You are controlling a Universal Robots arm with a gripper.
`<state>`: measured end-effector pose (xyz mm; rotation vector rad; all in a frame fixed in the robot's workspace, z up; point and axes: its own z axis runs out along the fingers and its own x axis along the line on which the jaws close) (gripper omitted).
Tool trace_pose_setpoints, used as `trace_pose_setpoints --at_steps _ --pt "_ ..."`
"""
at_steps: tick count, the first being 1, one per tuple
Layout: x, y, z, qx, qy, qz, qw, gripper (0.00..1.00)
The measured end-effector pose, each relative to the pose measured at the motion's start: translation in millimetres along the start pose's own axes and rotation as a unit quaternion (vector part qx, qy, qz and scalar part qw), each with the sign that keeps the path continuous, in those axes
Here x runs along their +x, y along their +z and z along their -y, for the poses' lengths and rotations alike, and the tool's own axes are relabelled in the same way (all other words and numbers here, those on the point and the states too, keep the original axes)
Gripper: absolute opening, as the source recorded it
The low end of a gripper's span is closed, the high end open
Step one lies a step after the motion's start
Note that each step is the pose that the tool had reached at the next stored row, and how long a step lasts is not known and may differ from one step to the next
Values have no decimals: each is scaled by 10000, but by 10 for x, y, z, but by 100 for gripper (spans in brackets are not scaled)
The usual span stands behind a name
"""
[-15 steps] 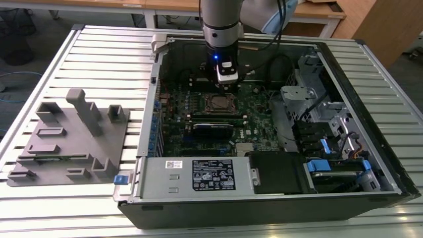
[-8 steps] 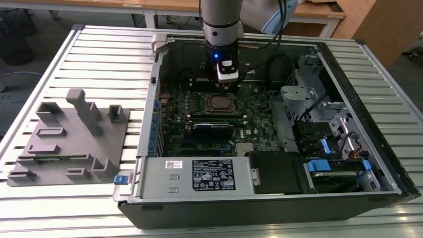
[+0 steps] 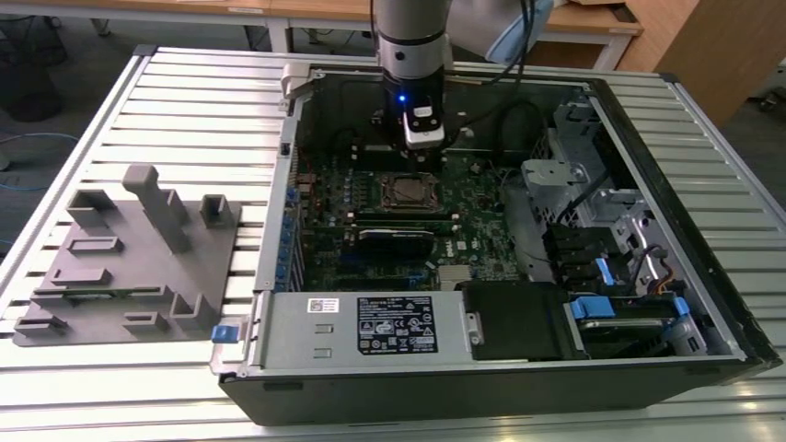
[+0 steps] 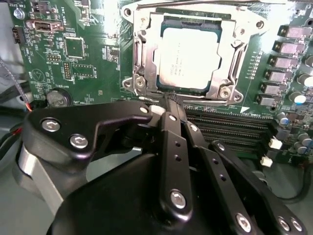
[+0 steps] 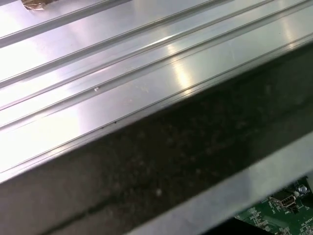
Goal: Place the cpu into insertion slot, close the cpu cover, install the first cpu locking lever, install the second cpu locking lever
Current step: 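Install the first cpu locking lever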
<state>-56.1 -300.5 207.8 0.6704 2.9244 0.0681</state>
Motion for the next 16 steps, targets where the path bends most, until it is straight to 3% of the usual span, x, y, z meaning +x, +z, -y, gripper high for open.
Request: trace_pose_setpoints --at_steps 10,16 --pt "-5 -38 -2 -11 2 -7 10000 11" --pt "-20 -157 -12 -18 3 -9 10000 11"
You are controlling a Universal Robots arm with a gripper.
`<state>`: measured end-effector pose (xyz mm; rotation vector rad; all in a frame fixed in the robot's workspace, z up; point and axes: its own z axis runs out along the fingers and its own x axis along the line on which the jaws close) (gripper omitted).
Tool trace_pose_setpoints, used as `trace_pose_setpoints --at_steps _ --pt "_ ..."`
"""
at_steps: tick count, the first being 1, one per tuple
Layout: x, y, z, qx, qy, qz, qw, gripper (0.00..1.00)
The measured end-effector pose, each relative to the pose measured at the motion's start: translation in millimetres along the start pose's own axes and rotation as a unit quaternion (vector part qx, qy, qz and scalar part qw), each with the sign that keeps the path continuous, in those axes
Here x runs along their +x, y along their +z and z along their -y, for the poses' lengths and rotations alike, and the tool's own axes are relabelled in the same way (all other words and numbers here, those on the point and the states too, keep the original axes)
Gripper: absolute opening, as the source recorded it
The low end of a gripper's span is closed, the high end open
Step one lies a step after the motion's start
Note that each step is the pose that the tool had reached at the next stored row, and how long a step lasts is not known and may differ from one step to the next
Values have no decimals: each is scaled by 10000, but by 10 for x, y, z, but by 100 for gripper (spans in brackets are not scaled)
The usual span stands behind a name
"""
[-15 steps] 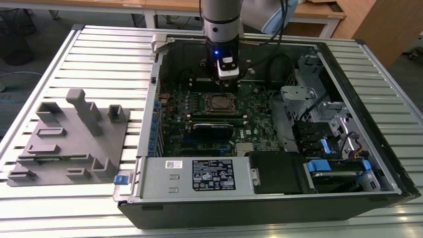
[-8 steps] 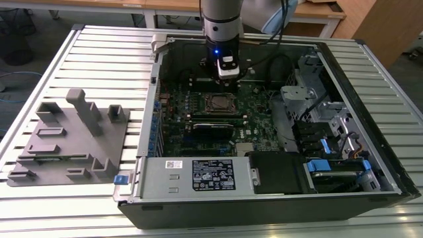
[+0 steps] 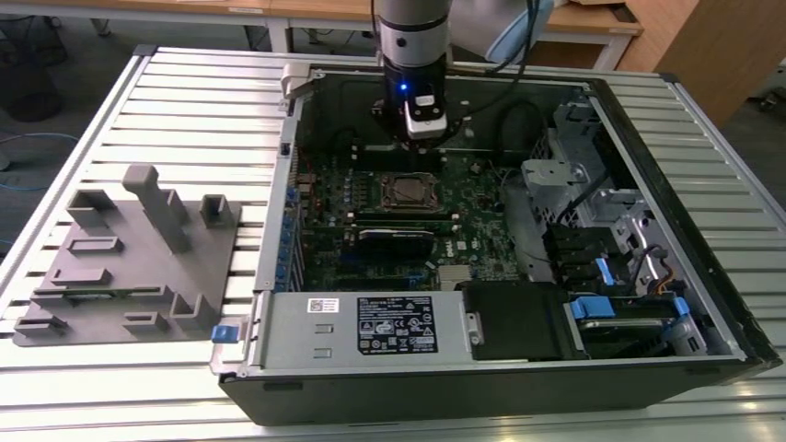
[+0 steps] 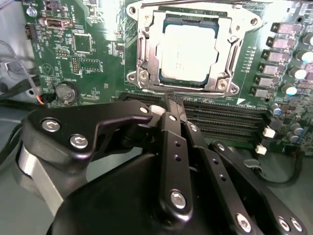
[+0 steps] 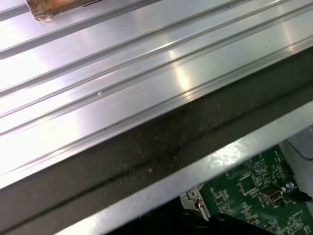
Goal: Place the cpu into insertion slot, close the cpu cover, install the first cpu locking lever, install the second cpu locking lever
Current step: 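Install the first cpu locking lever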
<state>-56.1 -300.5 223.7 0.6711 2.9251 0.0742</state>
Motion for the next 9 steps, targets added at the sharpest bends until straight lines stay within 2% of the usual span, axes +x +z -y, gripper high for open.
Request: trace_pose_setpoints --at_steps 3,7,8,9 --pt "-6 -51 -4 0 0 0 10000 11" --pt "-7 -53 -5 -1 0 0 10000 11" --pt "-7 -53 -4 7 -1 4 10000 11" --pt "-7 -54 -4 46 -8 21 10000 11"
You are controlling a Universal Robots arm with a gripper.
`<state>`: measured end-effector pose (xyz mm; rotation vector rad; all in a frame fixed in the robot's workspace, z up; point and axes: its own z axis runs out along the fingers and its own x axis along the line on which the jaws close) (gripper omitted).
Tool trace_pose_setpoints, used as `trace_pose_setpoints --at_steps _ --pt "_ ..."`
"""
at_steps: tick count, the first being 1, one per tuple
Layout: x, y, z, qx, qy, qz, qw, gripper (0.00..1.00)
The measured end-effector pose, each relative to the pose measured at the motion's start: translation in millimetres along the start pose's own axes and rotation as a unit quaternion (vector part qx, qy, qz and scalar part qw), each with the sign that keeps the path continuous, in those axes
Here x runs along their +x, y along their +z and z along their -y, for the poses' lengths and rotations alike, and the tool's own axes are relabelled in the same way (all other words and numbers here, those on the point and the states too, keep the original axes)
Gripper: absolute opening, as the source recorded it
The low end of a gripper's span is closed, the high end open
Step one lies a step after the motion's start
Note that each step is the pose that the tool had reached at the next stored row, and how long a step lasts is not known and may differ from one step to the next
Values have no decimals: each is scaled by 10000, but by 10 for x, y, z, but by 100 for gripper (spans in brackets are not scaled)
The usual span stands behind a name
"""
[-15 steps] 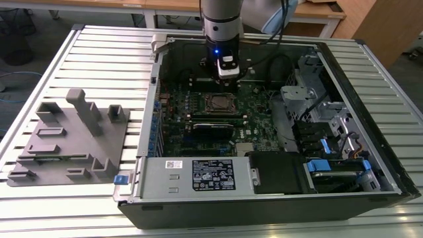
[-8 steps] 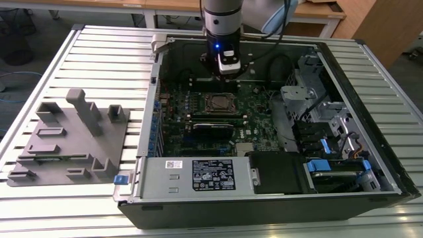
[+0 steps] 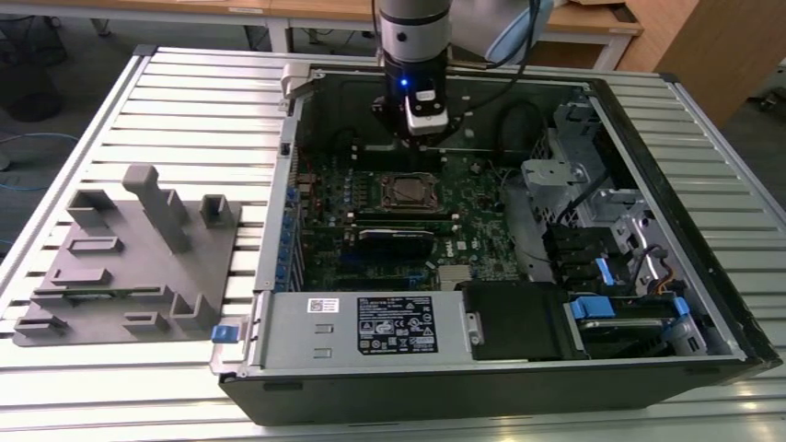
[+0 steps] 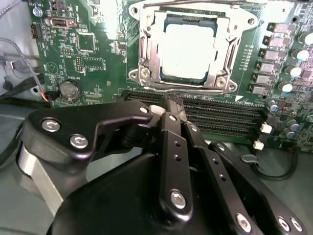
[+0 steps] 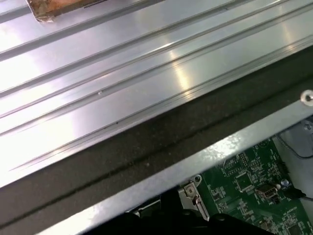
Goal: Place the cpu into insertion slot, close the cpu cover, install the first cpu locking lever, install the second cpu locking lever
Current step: 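Install the first cpu locking lever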
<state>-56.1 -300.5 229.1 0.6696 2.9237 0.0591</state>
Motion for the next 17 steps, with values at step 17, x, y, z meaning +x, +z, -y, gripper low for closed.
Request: trace_pose_setpoints --at_steps 17 --pt "-42 28 -21 384 -477 105 9981 11"
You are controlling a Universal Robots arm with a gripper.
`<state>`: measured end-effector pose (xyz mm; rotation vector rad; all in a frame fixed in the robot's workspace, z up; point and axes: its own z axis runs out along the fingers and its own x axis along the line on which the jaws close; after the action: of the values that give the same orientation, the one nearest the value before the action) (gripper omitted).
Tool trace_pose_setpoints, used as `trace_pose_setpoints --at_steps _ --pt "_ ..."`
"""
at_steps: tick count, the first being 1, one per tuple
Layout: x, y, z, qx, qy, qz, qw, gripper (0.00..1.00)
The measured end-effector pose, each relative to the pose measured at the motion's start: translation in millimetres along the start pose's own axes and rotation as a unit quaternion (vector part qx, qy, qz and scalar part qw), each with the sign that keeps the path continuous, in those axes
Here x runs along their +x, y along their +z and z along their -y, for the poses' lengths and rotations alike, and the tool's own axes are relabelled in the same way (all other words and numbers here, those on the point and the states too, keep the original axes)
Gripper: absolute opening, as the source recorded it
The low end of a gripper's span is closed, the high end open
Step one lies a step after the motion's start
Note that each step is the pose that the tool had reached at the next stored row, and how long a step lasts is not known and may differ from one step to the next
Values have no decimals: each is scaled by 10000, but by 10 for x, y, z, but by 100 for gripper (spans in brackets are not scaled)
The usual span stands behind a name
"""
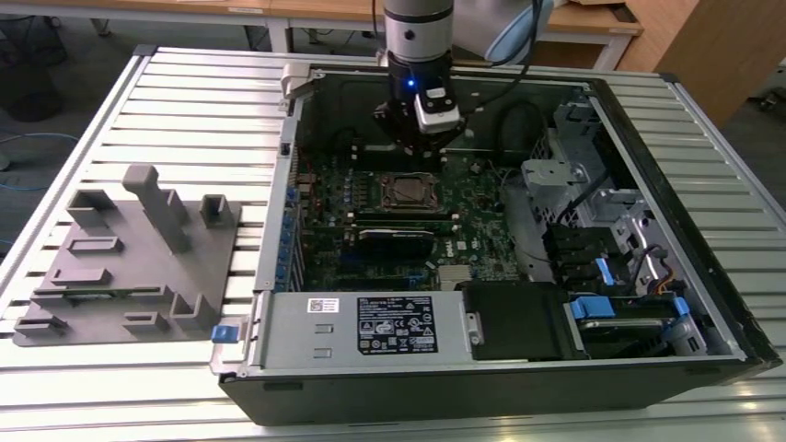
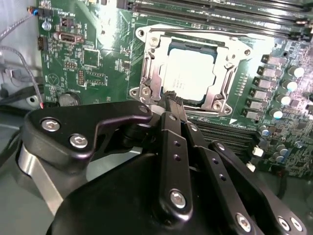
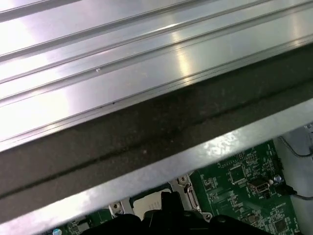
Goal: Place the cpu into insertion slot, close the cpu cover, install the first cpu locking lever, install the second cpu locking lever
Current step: 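Install the first cpu locking lever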
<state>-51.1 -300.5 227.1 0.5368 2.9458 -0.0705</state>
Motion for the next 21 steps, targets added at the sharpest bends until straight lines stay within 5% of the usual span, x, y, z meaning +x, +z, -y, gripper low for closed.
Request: trace_pose_setpoints --at_steps 14,21 --pt "-6 3 -2 -5 -77 0 10000 11" --pt "-17 6 -6 111 -304 -129 9994 11"
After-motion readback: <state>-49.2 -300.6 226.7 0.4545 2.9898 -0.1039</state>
